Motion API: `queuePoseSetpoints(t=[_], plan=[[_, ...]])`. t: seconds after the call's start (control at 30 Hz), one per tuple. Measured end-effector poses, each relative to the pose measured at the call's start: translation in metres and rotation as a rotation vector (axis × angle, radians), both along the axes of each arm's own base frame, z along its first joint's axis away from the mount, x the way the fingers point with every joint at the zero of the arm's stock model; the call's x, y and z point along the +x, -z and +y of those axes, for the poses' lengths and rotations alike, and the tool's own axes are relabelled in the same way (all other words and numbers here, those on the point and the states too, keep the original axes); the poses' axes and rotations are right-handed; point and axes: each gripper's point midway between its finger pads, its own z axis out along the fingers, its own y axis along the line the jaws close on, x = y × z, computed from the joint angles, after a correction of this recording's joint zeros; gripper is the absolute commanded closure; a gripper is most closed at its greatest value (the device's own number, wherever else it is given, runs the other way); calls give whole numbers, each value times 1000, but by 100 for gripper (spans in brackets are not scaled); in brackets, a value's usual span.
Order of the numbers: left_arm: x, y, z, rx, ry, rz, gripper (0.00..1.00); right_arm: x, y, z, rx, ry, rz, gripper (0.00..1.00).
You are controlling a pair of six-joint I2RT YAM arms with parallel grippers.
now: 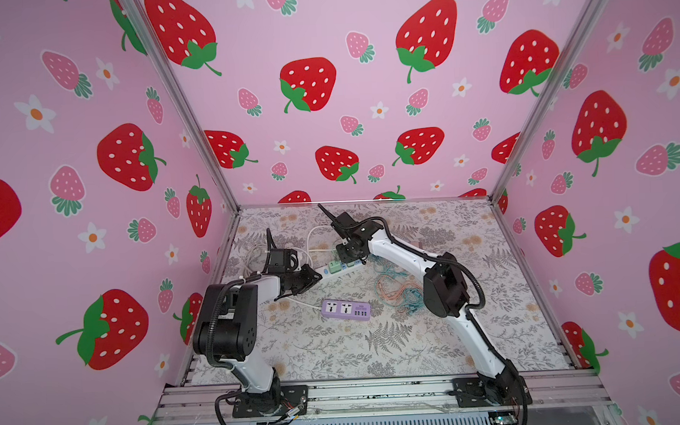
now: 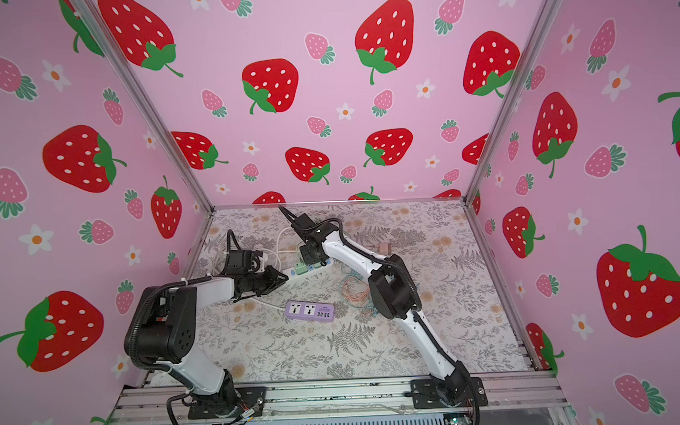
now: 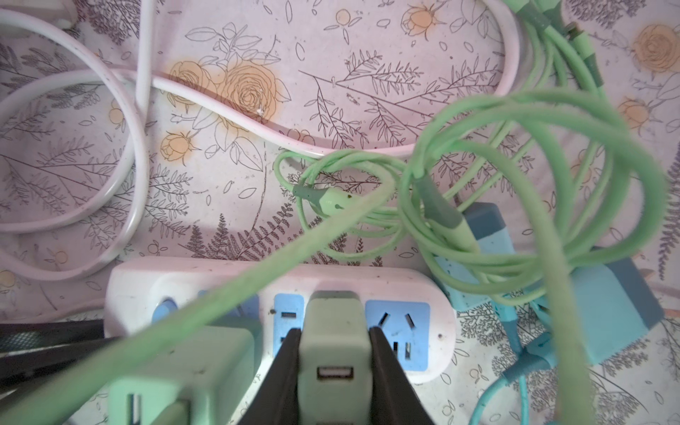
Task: Insert plugs into power strip
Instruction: Insert the plug into the socket.
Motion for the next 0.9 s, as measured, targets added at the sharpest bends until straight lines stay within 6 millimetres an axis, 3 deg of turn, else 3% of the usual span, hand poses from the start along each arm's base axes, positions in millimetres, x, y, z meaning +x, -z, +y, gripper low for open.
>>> queuePoseSetpoints(t=[0.3, 0.57, 0.77, 0.9], plan=[[0, 0, 0, 1, 0, 5, 76, -6, 6, 2, 20, -18, 26, 59], [0, -1, 0, 1, 1, 10, 76, -11, 10, 7, 46, -36, 47, 57], [-1, -1, 0, 1, 2, 16, 74, -17, 3, 2, 52, -41, 52, 56], [-2, -1, -1, 3, 7, 25, 72, -18, -6, 0, 61, -41, 42, 49]])
